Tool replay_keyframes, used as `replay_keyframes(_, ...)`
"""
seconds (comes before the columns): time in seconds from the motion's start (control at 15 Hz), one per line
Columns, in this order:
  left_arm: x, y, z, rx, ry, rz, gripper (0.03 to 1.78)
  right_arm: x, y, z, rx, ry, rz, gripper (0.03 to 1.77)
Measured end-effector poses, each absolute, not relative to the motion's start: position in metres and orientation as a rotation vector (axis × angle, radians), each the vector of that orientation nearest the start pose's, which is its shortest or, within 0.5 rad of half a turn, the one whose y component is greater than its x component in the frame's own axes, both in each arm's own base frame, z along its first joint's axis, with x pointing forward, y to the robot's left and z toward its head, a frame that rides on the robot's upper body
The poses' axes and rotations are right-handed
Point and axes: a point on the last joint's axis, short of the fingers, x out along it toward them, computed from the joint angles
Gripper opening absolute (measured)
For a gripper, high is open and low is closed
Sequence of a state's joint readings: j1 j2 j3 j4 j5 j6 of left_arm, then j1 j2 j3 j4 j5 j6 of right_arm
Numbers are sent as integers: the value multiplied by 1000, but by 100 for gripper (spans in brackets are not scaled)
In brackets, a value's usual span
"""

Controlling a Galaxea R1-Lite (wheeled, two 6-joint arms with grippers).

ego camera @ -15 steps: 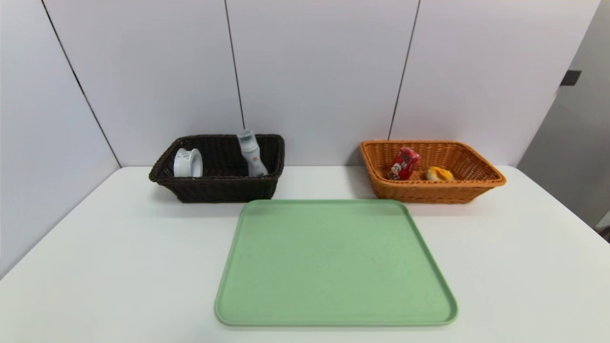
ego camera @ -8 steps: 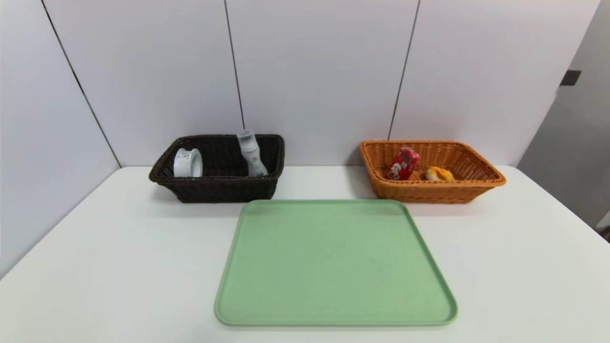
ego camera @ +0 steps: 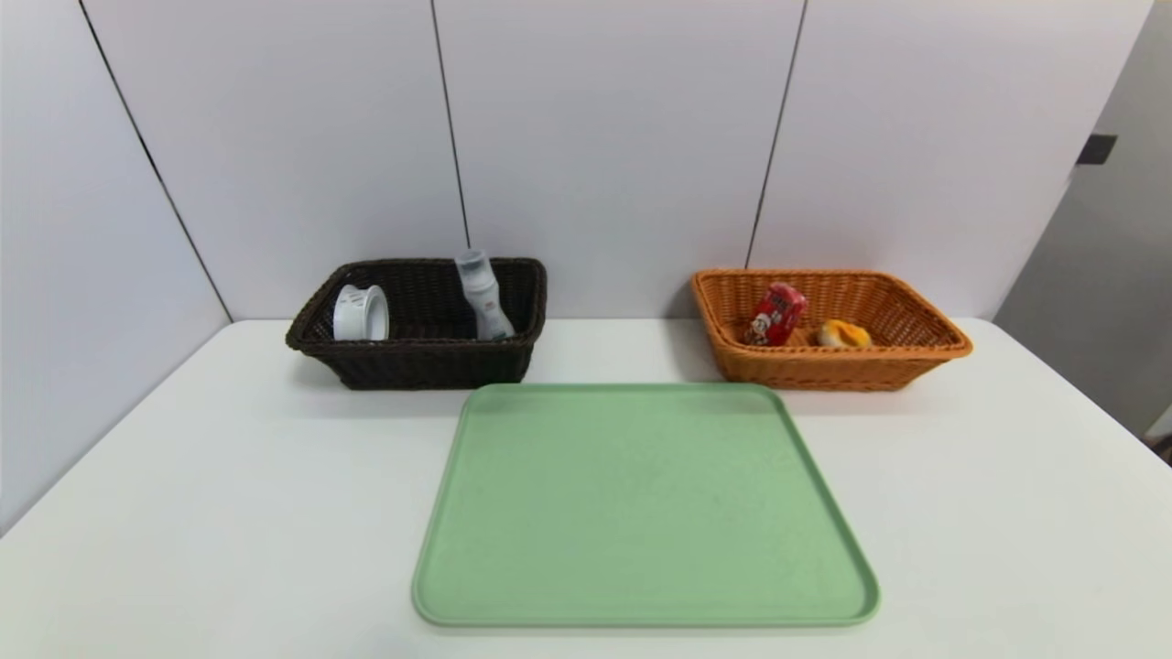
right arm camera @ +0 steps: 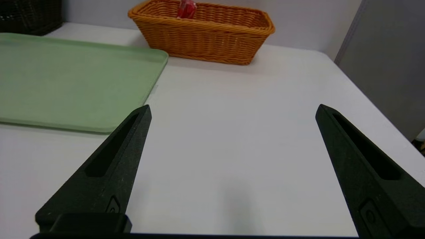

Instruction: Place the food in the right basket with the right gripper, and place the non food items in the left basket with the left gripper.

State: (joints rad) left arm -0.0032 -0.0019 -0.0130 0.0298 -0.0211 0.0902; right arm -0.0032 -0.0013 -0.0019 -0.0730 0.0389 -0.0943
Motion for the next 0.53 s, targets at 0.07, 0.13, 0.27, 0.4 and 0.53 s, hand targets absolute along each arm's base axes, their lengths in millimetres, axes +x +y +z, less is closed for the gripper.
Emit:
replay_keyframes(0.07,-24,0,75,86,16,-25,169,-23,1,83,-83,-78,32,171)
replay_keyframes(0.13,-24,0,75,86,17,-26,169,-23,1,83,-66,-77,30,171)
replay_keyframes(0.27,-24,0,75,83,18,-23,169,-23,1,83,-40,-76,26,171)
replay_keyframes(0.4,-24,0,75,80,18,-18,169,-23,1,83,-30,-74,26,171)
replay_keyframes(0.53,-24,0,75,77,19,-17,169,-23,0,83,-14,-73,8,171)
